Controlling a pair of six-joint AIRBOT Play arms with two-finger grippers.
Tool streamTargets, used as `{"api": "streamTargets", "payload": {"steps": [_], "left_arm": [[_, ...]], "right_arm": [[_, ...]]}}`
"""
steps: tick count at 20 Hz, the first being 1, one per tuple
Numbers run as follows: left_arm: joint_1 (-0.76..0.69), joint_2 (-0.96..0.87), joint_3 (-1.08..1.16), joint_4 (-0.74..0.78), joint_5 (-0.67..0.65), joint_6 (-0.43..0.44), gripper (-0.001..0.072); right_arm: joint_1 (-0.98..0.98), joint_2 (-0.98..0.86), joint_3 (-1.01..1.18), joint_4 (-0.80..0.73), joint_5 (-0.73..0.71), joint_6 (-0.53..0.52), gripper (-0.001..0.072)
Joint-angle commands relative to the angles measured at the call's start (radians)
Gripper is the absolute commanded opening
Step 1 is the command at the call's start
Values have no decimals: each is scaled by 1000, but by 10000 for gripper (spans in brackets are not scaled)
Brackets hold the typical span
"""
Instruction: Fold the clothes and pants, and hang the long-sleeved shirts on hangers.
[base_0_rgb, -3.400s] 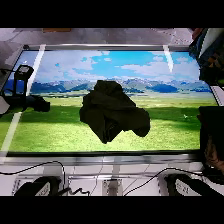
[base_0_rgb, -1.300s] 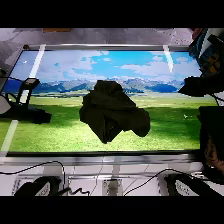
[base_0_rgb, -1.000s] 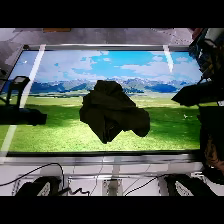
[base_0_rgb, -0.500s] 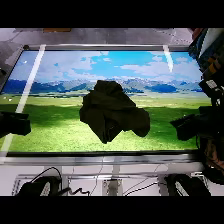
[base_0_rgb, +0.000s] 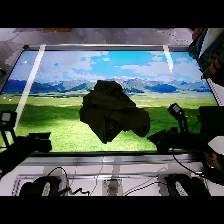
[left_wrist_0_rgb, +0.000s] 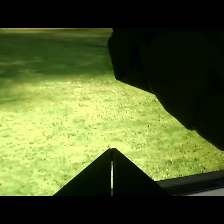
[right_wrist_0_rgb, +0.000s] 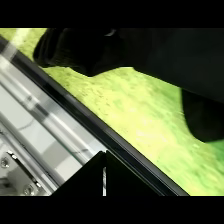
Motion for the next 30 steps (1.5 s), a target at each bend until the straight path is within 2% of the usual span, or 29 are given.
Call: {"api": "streamTargets", "payload": {"steps": [1,2,3,5,6,8,10,11,15,16,17,18,20,22,23,30], "left_arm": [[1,90,-163,-97,77,-1,10],[1,90,-168,-117,87,0,10],[1,87,-168,-126,100,-1,10],[1,87,-168,-127,150,-1,10],[1,87,-169,-127,180,-1,10],[1,87,-169,-127,226,-1,10],[1,84,-169,-127,241,0,12],[1,84,-169,-127,241,0,17],[1,84,-169,-127,244,-1,19],[1,84,-168,-127,245,0,20],[1,84,-169,-127,245,-1,19],[1,84,-169,-127,245,-1,20],[1,84,-169,-127,245,-1,19],[1,84,-169,-127,245,0,19],[1,84,-169,-127,245,0,19],[1,84,-169,-127,245,-1,19]], "right_arm": [[4,-26,-152,225,-133,-165,36],[23,-48,-157,228,-159,-167,36],[60,-82,-157,225,-189,-167,79],[180,-163,-157,214,-291,-187,343],[250,-206,-157,203,-366,-219,380],[402,-303,-146,154,-562,-262,379],[500,-388,-131,87,-730,-259,379],[531,-435,-115,53,-769,-259,392],[587,-595,0,-86,-764,-260,396],[595,-625,33,-111,-763,-260,415],[600,-657,64,-130,-763,-260,545],[600,-682,89,-145,-761,-261,603],[603,-719,127,-156,-752,-262,601],[623,-732,143,-167,-703,-332,506],[637,-735,143,-180,-679,-364,507],[711,-738,143,-185,-668,-360,508]]}}
